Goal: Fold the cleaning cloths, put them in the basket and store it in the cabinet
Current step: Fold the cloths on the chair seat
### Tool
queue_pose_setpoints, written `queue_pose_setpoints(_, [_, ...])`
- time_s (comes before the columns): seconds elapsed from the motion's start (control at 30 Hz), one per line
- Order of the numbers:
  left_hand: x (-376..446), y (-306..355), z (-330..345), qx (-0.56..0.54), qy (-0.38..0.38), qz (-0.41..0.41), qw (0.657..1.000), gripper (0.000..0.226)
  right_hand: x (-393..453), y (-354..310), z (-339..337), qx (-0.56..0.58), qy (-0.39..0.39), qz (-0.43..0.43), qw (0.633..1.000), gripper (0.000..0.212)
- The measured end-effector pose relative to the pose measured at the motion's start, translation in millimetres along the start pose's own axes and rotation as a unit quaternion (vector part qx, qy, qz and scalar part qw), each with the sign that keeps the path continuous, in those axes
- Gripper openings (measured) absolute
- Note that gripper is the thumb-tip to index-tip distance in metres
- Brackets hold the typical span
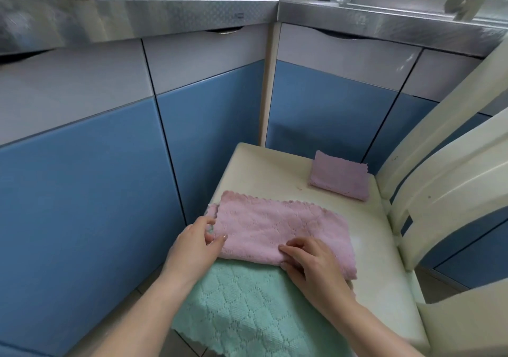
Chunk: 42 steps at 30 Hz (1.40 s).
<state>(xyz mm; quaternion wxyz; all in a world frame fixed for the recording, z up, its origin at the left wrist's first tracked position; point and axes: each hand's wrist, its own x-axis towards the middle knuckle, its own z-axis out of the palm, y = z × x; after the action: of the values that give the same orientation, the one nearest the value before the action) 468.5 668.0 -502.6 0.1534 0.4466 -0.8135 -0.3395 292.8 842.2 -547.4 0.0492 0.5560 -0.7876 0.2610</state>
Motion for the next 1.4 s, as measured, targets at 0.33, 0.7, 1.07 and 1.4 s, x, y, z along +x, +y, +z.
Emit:
queue_pose_setpoints(0.33, [-17, -3, -11, -0.206, 0.043, 0.075, 0.975, 0.030, -2, 0, -11, 0.035, 0.017, -0.020, 0.999, 0.030])
queue_pose_setpoints(0.7, [-27, 21, 29, 0.245, -0.011, 0.335, 0.910, 0.043, 0, -17, -13, -0.134, -0.113, -0.041, 0.984, 0.050])
queue_pose_setpoints(1.07, [13, 17, 44, 0.360, -0.159, 0.192, 0.899, 0.082, -5, -2, -18, -0.147, -0.230, 0.051, 0.961, 0.086])
queue_pose_setpoints(1.4, [-51, 6, 34, 0.292, -0.148, 0.395, 0.858, 0.045, 0, 3, -29, -0.149, -0.252, 0.094, 0.952, 0.086])
